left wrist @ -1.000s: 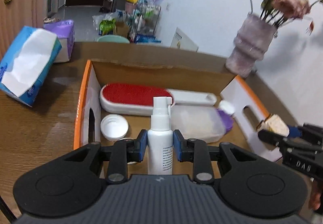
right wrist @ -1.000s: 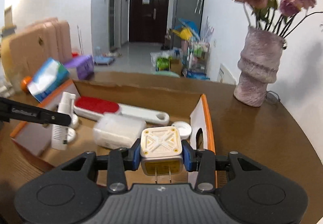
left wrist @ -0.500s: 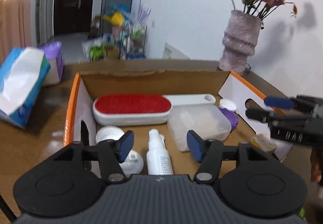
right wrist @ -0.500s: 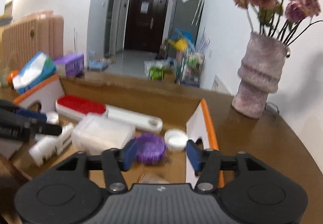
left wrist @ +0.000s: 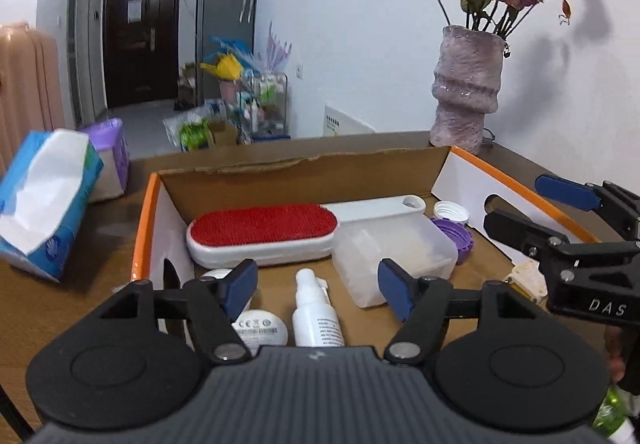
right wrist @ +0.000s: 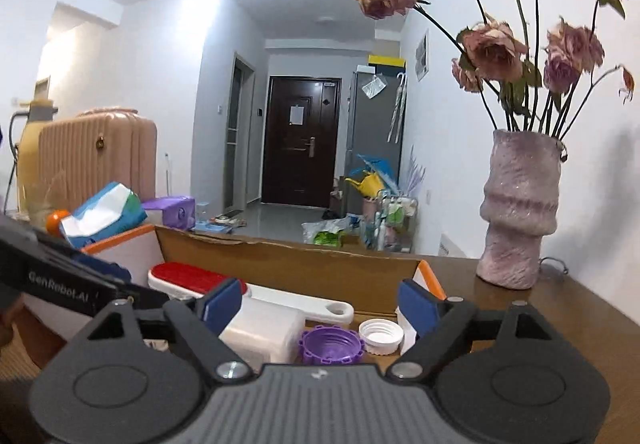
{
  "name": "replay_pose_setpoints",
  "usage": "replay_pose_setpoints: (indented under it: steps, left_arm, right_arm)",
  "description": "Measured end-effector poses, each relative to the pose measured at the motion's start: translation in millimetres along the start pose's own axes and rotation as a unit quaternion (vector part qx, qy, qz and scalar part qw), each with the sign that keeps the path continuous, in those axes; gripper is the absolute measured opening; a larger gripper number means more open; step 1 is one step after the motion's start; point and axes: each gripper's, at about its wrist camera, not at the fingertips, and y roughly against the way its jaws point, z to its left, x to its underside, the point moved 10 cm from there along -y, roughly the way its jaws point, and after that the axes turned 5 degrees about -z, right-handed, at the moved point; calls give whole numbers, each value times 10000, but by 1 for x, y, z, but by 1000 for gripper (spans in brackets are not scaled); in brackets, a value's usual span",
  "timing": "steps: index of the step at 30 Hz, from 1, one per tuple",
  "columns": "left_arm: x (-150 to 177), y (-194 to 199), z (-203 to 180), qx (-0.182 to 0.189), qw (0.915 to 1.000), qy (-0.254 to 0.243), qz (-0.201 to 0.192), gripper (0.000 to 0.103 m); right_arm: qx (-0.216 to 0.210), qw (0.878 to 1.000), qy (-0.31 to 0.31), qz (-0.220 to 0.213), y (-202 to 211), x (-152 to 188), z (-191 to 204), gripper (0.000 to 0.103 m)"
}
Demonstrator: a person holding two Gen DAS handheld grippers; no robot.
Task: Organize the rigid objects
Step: 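Carry the spray bottle and plug adapter into the box and open both tools, then withdraw both tools from the box back over the table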
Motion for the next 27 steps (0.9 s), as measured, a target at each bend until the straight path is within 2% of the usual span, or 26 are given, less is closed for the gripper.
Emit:
replay_pose_setpoints:
  steps: [4, 9, 12, 16, 18, 20, 23, 27]
  left_arm:
    - [-4, 10, -2, -237, 9969, -174, -728, 79]
    - [-4, 12, -8, -448, 9937, -411, -943, 84]
    - [-4, 10, -10, -476, 9949, -386, -796, 87]
    - [1, 4, -7, -583, 9978, -234, -224, 87]
    - [1, 10, -10, -639, 9971, -402, -115, 87]
    - [0, 26, -12, -876, 9946, -525, -170, 88]
    - [4, 67, -18, -636, 9975, -314, -30, 91]
    - [9, 125, -20, -713, 9970, -219, -196, 95]
  right_arm:
    - [51, 9995, 170, -269, 7, -5, 1, 85]
    - [206, 9988, 135, -435, 10, -9, -8, 86]
    - [346, 9978, 76, -560, 14, -14, -15, 86]
    - [367, 9974, -73, -614, 14, -18, -21, 86]
    - [369, 9979, -48, -536, 12, -18, -21, 86]
    - [359, 9985, -100, -396, 12, -20, -20, 86]
    - [259, 9993, -270, -46, 22, -26, -15, 86]
    - [114, 9992, -204, 310, 61, -29, 2, 88]
